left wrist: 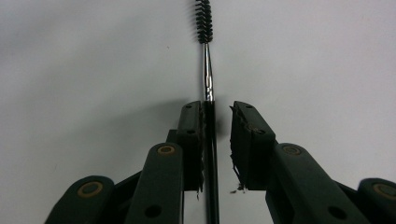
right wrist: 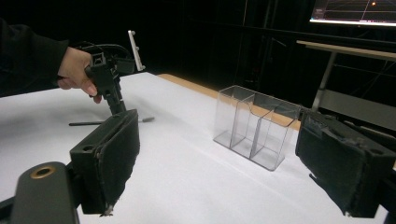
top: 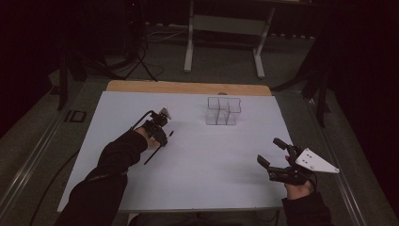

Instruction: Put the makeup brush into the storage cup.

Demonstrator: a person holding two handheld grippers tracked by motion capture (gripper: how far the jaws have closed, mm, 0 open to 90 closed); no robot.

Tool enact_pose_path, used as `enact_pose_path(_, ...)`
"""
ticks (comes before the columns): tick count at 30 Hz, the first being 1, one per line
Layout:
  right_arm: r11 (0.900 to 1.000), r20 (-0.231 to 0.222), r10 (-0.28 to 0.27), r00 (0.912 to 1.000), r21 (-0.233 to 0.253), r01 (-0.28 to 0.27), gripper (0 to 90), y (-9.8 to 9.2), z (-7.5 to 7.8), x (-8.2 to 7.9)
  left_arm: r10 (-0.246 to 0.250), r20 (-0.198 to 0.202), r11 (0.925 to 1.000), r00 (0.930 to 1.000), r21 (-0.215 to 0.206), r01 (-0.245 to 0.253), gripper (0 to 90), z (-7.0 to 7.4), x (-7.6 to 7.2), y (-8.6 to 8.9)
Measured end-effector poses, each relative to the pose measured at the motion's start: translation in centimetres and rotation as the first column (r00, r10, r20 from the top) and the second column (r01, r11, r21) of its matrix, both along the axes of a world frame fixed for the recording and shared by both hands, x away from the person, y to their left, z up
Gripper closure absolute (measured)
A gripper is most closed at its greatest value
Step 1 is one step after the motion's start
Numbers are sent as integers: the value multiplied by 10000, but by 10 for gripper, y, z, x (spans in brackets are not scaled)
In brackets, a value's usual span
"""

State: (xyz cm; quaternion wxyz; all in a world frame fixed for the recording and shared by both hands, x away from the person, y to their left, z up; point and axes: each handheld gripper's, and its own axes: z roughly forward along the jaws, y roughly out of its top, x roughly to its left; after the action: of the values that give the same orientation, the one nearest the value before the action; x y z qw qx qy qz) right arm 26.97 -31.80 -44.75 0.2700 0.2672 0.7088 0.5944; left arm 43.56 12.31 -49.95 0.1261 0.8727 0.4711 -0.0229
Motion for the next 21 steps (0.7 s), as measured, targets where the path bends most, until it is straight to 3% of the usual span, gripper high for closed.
enact_pose_path(11, 10000, -32, -4, 10000, 14, 4, 135, 0, 0, 0, -27, -186, 10000, 9998, 43, 28, 763, -3, 6, -3)
enact_pose_path(15, 10000, -28, 15, 10000, 6, -15, 134, 0, 0, 0, 130, -231, 9999, 9996, -46, -131, 818, -4, 7, 1)
enact_pose_path(18, 10000, -26, 9, 10000, 16, -9, 134, 0, 0, 0, 90, -202, 9999, 9998, -126, -92, 848, -5, 8, 3)
enact_pose_path(21, 10000, -40, 1, 10000, 17, -1, 135, 0, 0, 1, -100, 18, 9999, 9999, 49, 99, 852, -5, 5, 1)
